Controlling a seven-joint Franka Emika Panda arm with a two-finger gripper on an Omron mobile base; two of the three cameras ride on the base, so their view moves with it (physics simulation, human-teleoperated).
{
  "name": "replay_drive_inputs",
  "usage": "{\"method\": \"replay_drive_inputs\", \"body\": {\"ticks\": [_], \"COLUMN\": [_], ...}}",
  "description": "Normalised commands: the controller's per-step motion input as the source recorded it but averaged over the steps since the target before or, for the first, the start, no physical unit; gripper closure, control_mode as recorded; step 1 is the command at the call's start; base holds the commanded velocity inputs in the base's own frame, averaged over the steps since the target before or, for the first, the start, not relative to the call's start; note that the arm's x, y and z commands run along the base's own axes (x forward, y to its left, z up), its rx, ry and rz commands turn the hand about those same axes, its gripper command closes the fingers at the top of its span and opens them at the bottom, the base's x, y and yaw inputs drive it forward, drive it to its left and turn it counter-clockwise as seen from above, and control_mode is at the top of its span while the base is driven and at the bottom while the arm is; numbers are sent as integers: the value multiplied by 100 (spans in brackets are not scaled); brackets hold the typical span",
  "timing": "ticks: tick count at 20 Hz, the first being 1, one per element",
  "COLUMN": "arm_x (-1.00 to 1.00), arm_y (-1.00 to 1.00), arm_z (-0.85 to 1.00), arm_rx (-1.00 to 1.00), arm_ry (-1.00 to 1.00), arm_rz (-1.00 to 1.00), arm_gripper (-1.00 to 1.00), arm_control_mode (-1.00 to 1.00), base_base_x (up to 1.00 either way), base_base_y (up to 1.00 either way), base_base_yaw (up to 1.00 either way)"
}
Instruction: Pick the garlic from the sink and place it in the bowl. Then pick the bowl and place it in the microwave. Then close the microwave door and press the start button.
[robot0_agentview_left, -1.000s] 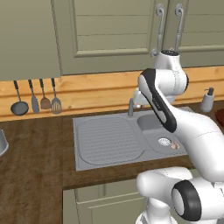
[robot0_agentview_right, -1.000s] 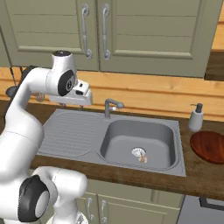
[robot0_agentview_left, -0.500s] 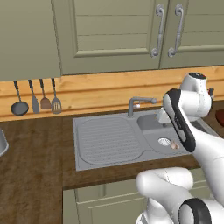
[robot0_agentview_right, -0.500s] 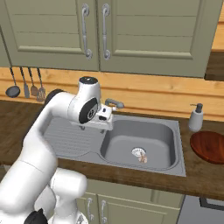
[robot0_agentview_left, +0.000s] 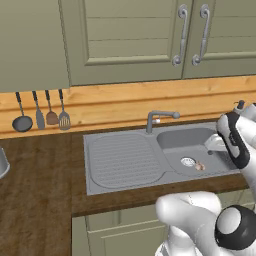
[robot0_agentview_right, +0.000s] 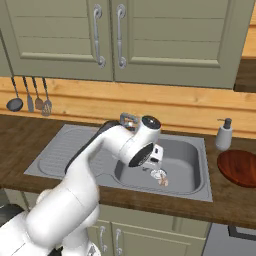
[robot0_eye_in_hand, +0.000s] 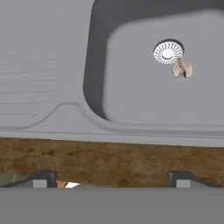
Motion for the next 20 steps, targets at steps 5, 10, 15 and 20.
{"method": "replay_drive_inputs", "body": {"ticks": [5,10,15,20], "arm_x": [67,88,92,37], "arm_y": [-98,-63,-27,-7], "arm_z": [-75,-70,-56,-72], "arm_rx": [6,0,0,0], "arm_ry": [7,7,6,0], "arm_rz": [13,5,1,2], "arm_gripper": [-100,-100,-100,-100], "arm_control_mode": [-100,-100,-100,-100], "base_base_x": [0,0,0,0], "base_base_y": [0,0,0,0], "base_base_yaw": [0,0,0,0]}}
